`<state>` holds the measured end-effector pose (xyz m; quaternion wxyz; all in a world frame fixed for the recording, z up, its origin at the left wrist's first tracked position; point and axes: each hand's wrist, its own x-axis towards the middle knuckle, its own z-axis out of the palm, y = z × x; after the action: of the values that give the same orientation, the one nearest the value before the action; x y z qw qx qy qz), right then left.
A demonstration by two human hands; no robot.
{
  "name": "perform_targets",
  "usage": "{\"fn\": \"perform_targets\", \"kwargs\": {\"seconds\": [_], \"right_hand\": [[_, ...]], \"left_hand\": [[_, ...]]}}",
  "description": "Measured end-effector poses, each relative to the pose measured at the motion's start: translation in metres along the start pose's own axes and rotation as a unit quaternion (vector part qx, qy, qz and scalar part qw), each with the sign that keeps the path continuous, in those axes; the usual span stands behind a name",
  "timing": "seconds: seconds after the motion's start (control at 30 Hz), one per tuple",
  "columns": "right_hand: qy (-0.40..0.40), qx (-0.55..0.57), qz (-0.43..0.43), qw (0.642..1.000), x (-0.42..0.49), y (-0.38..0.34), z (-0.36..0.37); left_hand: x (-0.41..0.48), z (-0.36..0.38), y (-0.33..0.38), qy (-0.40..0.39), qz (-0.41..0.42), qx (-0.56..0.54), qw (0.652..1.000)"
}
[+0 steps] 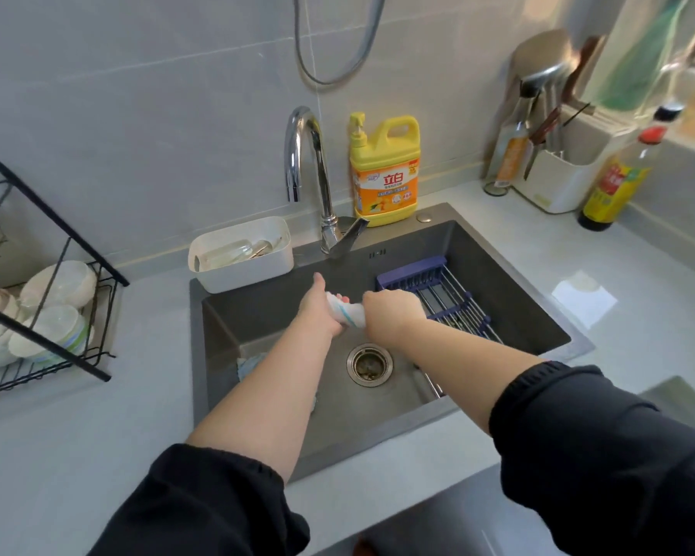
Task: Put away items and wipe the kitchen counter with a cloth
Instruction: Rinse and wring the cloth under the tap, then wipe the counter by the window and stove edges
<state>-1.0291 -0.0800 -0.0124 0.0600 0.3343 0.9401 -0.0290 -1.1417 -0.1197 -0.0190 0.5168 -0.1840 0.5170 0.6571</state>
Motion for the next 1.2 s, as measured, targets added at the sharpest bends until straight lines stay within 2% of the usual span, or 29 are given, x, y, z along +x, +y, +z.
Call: {"fn": "perform_targets", "kwargs": {"seconds": [0.07, 0.13, 0.33, 0.4, 0.5, 0.53, 0.6, 0.7, 0.73, 0.8, 0.87, 0.93, 1.0, 1.07, 1.13, 1.2], "right_hand": [[-0.017, 0.154, 0.061, 0.986, -0.001, 0.027, -0.006], [-0.034, 0.265, 0.077, 0.961, -0.008, 0.058, -0.012], [0.046, 0.366, 0.096, 0.924, -0.073, 0.158, -0.033], [0.066, 0.433, 0.144, 0.887, -0.098, 0.195, -0.042], [0.086, 0.55, 0.249, 0.792, -0.14, 0.252, -0.051], [0.088, 0.561, 0.27, 0.777, -0.156, 0.271, -0.053], [0.072, 0.573, 0.273, 0.77, -0.184, 0.302, -0.053], [-0.001, 0.641, 0.223, 0.735, -0.227, 0.347, -0.051], [-0.021, 0.649, 0.207, 0.732, -0.242, 0.361, -0.049], [-0.028, 0.616, 0.195, 0.762, -0.262, 0.382, -0.046], [-0.009, 0.565, 0.209, 0.798, -0.28, 0.398, -0.04], [0.027, 0.539, 0.218, 0.813, -0.295, 0.41, -0.034], [0.051, 0.531, 0.208, 0.82, -0.31, 0.424, -0.03], [0.087, 0.569, 0.205, 0.792, -0.324, 0.439, -0.03], [0.131, 0.602, 0.217, 0.757, -0.338, 0.453, -0.033], [0.148, 0.556, 0.236, 0.783, -0.349, 0.464, -0.036]], "left_hand": [[-0.01, 0.013, -0.008, -0.071, -0.005, 0.091, 0.993], [-0.014, 0.026, -0.024, -0.113, 0.012, 0.175, 0.978], [-0.042, 0.09, -0.087, -0.165, 0.069, 0.193, 0.965], [-0.056, 0.116, -0.112, -0.21, 0.084, 0.215, 0.95], [-0.078, 0.151, -0.152, -0.311, 0.097, 0.269, 0.906], [-0.085, 0.161, -0.167, -0.334, 0.108, 0.305, 0.885], [-0.1, 0.18, -0.193, -0.34, 0.144, 0.372, 0.852], [-0.115, 0.208, -0.234, -0.308, 0.183, 0.391, 0.848], [-0.121, 0.218, -0.25, -0.298, 0.192, 0.382, 0.854], [-0.132, 0.231, -0.279, -0.288, 0.207, 0.367, 0.86], [-0.142, 0.243, -0.306, -0.287, 0.223, 0.363, 0.858], [-0.148, 0.254, -0.327, -0.293, 0.25, 0.38, 0.841], [-0.153, 0.265, -0.341, -0.293, 0.294, 0.429, 0.802], [-0.158, 0.275, -0.347, -0.284, 0.368, 0.506, 0.726], [-0.16, 0.284, -0.349, -0.259, 0.461, 0.594, 0.606], [-0.162, 0.292, -0.353, -0.228, 0.532, 0.676, 0.456]]}}
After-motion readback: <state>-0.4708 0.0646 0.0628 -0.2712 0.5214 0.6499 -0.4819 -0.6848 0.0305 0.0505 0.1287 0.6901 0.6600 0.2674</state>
